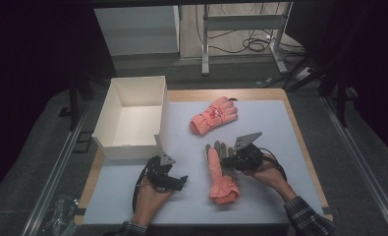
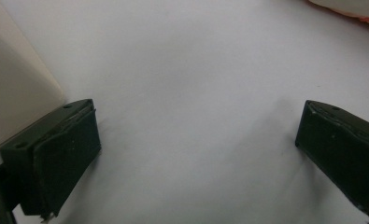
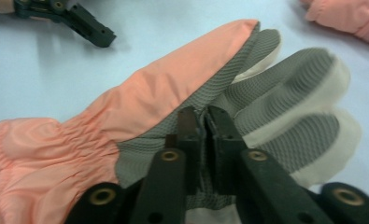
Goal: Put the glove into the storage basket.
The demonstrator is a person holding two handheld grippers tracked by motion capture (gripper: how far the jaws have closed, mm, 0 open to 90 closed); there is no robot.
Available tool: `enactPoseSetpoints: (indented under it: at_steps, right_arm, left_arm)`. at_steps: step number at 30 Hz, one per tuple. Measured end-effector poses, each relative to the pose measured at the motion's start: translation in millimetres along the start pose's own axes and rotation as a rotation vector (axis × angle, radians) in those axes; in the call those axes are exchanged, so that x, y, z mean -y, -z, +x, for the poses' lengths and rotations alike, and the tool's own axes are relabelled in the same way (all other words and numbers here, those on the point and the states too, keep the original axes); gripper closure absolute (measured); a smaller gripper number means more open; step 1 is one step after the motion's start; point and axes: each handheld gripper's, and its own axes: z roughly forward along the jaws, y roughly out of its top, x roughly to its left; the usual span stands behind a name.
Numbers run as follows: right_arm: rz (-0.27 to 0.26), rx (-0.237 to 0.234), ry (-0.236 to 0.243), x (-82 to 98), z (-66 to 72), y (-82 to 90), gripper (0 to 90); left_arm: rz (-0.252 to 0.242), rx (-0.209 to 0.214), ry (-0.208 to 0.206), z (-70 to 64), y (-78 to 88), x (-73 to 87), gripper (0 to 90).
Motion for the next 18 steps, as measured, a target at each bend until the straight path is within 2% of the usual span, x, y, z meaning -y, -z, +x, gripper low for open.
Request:
enactPoseSetpoints:
  at_steps: [2, 4, 5, 6, 8, 11, 12, 13, 18]
  right_arm:
    - [-0.004, 0.036, 0.008, -1.1, 0.8, 3.9, 76.0]
    - [-0.043, 0.047, -0.016, -3.0, -2.0, 11.8, 70.5]
    - [-0.043, 0.047, -0.016, -3.0, -2.0, 11.8, 70.5]
    - [-0.057, 0.077, -0.039, -5.0, -5.6, 16.3, 66.4]
    - [-0.057, 0.088, -0.049, -5.7, -7.2, 17.1, 64.6]
    - [-0.074, 0.125, -0.114, -8.3, -15.6, 18.3, 58.8]
    - [-0.080, 0.148, -0.159, -9.8, -20.7, 17.4, 56.5]
    - [-0.080, 0.148, -0.159, -9.8, -20.7, 17.4, 56.5]
    - [-0.103, 0.198, -0.225, -16.0, -34.2, 9.5, 52.7]
  left_arm:
    - [0.000, 0.000, 0.001, -0.1, 0.0, 0.0, 0.0]
    - [-0.001, 0.001, 0.003, -0.3, -0.1, 0.1, 0.0]
    - [-0.001, 0.001, 0.003, -0.3, -0.1, 0.1, 0.0]
    - [-0.001, 0.000, 0.004, -0.3, -0.1, 0.0, 0.0]
    - [-0.002, 0.001, 0.004, -0.3, -0.2, 0.1, 0.0]
    - [0.000, 0.001, 0.005, -0.4, -0.1, 0.1, 0.0]
    - [0.000, 0.002, 0.005, -0.4, -0.1, 0.1, 0.0]
    - [0.000, 0.002, 0.005, -0.4, -0.1, 0.1, 0.0]
    - [0.000, 0.002, 0.006, -0.3, 0.0, 0.1, 0.0]
